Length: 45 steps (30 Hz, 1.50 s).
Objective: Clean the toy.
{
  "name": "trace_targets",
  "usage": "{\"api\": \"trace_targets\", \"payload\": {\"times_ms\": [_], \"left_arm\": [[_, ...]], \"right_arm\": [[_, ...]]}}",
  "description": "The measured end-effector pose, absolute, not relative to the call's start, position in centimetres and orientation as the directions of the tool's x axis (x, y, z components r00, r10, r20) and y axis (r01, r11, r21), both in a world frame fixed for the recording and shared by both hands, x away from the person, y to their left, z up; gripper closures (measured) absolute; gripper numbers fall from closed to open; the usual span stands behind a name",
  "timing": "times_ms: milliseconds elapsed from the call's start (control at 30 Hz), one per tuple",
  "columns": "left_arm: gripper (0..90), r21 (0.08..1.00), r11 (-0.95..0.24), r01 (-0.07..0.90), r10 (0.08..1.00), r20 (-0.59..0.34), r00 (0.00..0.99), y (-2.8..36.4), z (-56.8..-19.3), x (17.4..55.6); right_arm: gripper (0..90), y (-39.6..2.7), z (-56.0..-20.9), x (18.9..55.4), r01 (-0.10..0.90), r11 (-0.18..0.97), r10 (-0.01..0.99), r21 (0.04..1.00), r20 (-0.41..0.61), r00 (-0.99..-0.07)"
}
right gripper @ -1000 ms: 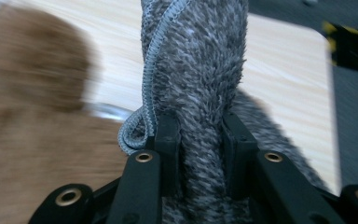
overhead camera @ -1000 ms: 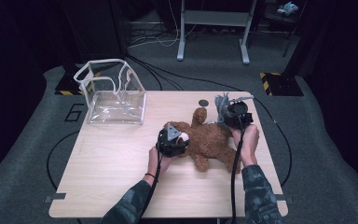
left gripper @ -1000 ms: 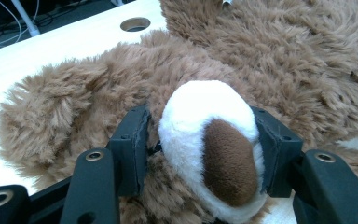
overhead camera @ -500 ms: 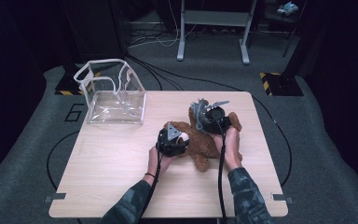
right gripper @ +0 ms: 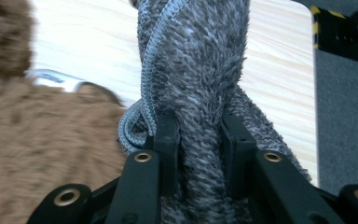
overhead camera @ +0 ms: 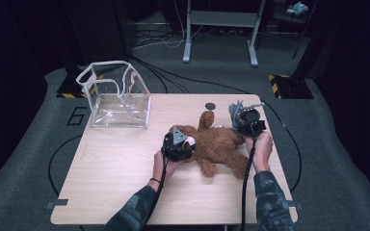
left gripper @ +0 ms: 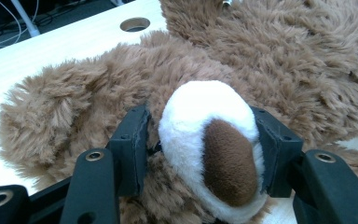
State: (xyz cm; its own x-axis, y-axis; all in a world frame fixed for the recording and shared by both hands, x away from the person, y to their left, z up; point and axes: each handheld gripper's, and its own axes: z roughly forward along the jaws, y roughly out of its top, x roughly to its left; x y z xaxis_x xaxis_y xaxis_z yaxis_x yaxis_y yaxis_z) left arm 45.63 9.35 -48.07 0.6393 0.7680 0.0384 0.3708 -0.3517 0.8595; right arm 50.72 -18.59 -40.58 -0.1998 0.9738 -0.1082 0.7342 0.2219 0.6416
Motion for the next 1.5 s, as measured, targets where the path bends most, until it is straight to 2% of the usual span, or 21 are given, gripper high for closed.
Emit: {"api": "trace_targets", "payload": {"times_ms": [133,233,400,567,667,800,1033,1300,1400,1500], "left_arm": [[44.4,0.861,-0.346,0.372,0.768,0.033,0.639,9.4,-48.1,45.7],[44.4,0.86,-0.349,0.371,0.769,0.036,0.639,9.4,-48.1,45.7],[44.4,0.858,-0.35,0.375,0.768,0.035,0.639,9.4,-48.0,45.7],[44.3,0.857,-0.353,0.375,0.769,0.037,0.639,9.4,-48.0,45.7],[44.3,0.856,-0.354,0.376,0.767,0.036,0.641,9.4,-48.0,45.7],[44.3,0.857,-0.354,0.375,0.766,0.036,0.642,9.4,-48.0,45.7],[44.3,0.857,-0.352,0.377,0.765,0.031,0.644,9.4,-48.0,45.8],[44.3,0.858,-0.351,0.376,0.768,0.033,0.64,9.3,-48.0,45.8],[44.3,0.858,-0.35,0.375,0.768,0.034,0.64,9.4,-48.0,45.8],[44.3,0.858,-0.35,0.376,0.769,0.034,0.638,9.3,-48.0,45.8]], "right_arm": [[71.4,-19.7,-39.6,49.6,0.699,0.167,0.981,0.696,-0.043,-0.191],[71.3,-19.1,-38.4,48.1,0.663,0.169,0.969,0.73,-0.001,-0.246],[70.9,-15.3,-37.6,46.3,0.613,0.238,0.922,0.754,0.024,-0.387],[70.8,-10.7,-39.7,46.2,0.602,0.362,0.872,0.711,-0.031,-0.488],[71.3,-10.1,-40.8,46.4,0.616,0.386,0.878,0.687,-0.069,-0.473],[71.2,-11.8,-40.8,46.9,0.619,0.348,0.893,0.704,-0.047,-0.448],[71.1,-17.2,-41.3,47.8,0.682,0.252,0.95,0.687,-0.043,-0.308],[70.9,-20.8,-42.2,48.6,0.742,0.186,0.98,0.644,-0.069,-0.185],[71.0,-21.2,-41.6,48.0,0.72,0.16,0.982,0.675,-0.038,-0.183],[70.7,-20.7,-40.6,47.0,0.684,0.166,0.975,0.711,-0.015,-0.221]]}}
